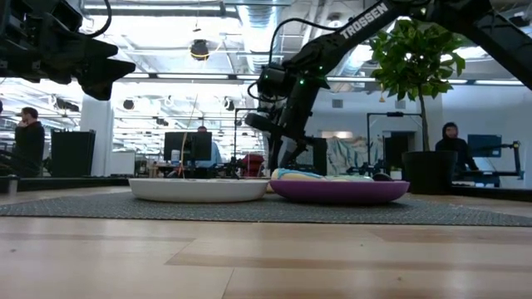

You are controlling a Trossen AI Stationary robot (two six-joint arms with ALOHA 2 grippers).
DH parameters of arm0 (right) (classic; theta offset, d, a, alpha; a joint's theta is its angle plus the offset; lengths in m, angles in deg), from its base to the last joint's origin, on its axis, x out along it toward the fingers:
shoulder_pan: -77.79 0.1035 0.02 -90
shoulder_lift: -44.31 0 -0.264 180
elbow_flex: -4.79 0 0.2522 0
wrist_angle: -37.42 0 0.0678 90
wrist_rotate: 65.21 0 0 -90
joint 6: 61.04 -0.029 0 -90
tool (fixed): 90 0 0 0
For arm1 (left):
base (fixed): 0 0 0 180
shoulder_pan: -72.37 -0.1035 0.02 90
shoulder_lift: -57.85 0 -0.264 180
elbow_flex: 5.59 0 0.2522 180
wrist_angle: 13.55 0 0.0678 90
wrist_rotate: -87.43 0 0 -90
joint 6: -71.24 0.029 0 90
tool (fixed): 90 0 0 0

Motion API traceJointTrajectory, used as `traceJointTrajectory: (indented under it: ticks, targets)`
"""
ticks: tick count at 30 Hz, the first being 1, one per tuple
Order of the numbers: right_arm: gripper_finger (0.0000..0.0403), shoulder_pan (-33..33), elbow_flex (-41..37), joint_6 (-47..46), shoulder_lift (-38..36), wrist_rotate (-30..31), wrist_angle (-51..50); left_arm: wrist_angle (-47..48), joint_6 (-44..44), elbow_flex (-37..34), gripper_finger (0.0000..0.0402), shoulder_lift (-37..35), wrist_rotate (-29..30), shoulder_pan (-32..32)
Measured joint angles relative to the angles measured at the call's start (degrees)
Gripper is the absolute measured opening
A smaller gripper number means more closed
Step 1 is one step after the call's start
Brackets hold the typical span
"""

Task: Pick & Place donuts
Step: Put the large black donut on the violet plate

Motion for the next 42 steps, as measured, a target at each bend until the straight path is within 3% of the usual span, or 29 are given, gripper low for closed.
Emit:
traceJointTrajectory:
  ticks: [8, 18, 23, 42]
  targets:
    - [0.0116, -0.1, 0.0, 1.5, -0.1, 0.0, 0.8, 0.0, 0.0, 0.0, 0.0212, 0.0, 0.0, 0.0]
    - [0.0219, -0.1, 0.0, 2.0, 0.0, 0.5, 1.2, 0.0, 0.0, 0.0, 0.0213, 0.0, 0.0, 0.0]
    - [0.0248, 0.1, -0.8, 4.3, 0.1, 0.6, 1.9, 0.0, 0.0, 0.0, 0.0213, 0.0, 0.0, 0.0]
    - [0.0203, 0.9, -3.3, 1.4, 2.0, 0.4, 5.1, 0.0, 0.0, 0.0, 0.0212, 0.0, 0.0, 0.0]
